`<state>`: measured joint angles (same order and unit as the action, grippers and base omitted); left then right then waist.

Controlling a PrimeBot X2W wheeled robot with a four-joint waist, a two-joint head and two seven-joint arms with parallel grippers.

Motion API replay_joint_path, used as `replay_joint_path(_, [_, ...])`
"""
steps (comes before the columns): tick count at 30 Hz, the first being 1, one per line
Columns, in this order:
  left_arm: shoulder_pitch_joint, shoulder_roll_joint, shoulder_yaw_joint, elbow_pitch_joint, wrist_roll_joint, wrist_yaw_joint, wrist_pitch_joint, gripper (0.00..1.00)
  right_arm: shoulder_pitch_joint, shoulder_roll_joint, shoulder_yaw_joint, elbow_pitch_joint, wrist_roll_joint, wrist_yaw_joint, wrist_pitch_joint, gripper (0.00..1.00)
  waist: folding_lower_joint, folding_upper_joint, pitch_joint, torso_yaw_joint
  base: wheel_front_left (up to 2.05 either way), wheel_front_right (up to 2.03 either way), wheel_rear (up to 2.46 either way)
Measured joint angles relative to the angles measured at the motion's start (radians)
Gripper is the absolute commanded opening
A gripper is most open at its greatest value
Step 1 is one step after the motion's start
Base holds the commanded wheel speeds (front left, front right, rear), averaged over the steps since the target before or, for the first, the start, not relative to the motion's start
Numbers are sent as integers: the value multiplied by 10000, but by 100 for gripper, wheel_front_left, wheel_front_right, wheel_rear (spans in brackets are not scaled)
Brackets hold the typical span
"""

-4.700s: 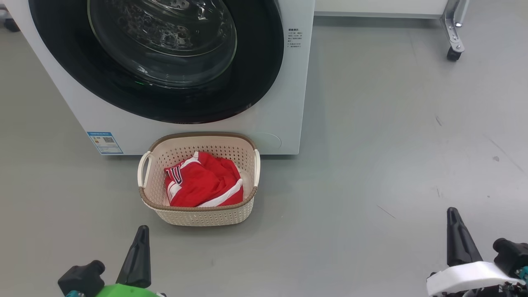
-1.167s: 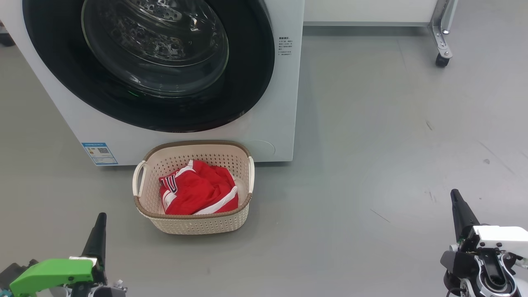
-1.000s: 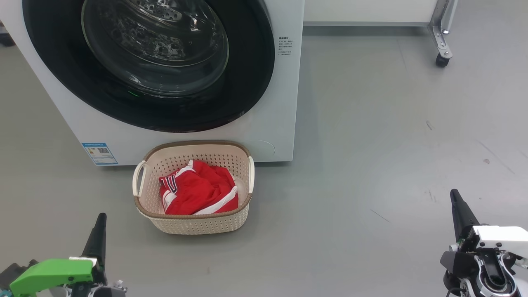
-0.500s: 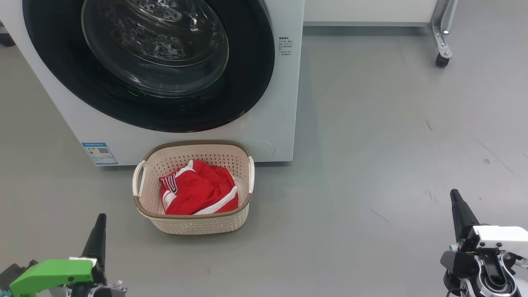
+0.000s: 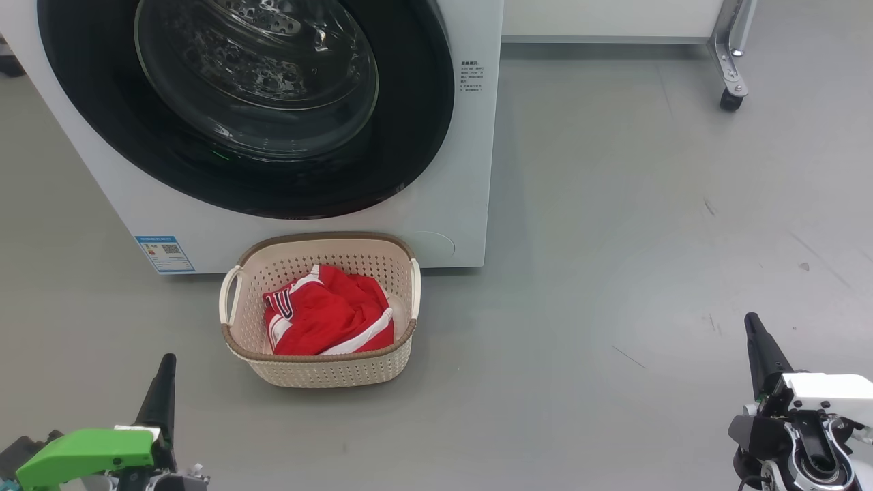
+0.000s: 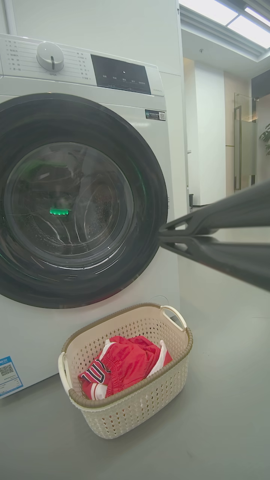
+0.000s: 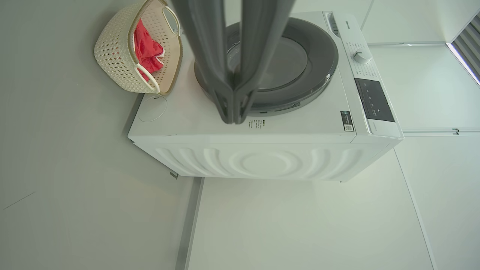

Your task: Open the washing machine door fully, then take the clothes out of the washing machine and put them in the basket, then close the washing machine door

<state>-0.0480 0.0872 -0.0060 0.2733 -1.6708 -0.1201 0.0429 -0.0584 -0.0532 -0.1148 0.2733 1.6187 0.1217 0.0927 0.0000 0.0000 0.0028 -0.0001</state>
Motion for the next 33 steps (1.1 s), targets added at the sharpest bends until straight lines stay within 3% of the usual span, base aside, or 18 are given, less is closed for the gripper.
replay_joint_path(33, [-43, -2, 29, 38, 2, -4, 2, 0, 0, 12, -8, 0, 0, 0, 0, 0, 0, 0, -1, 1, 0, 0, 0])
